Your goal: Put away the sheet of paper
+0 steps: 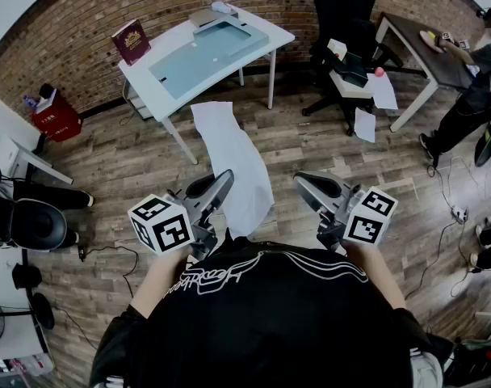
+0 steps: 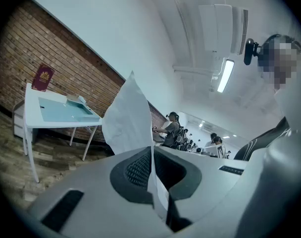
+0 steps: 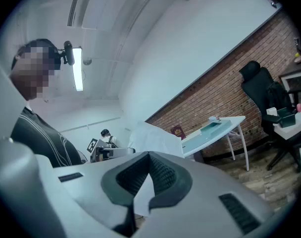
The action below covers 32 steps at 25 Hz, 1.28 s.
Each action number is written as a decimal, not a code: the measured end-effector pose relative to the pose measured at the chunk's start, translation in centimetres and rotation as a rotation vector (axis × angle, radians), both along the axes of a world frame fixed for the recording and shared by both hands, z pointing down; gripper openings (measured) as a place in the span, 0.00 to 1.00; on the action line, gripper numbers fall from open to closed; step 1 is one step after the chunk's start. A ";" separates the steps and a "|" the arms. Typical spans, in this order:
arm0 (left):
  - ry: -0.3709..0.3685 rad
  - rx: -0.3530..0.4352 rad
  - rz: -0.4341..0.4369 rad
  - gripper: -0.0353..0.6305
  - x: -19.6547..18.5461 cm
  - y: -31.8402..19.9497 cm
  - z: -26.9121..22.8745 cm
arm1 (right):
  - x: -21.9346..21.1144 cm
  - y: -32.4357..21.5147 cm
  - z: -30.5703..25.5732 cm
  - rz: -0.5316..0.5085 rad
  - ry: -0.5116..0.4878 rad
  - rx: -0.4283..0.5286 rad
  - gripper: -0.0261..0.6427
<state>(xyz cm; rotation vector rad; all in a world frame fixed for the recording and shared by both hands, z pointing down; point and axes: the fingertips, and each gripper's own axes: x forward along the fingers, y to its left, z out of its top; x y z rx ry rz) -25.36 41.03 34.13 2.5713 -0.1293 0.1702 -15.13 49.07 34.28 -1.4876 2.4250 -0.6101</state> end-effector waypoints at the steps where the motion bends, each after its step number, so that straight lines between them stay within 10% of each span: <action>1: -0.001 0.009 -0.007 0.10 0.1 -0.2 -0.1 | 0.2 -0.1 -0.1 0.002 0.003 0.003 0.04; 32: -0.071 -0.049 -0.024 0.10 8.8 -20.5 2.8 | 9.4 -19.2 3.3 0.086 -0.046 -0.123 0.04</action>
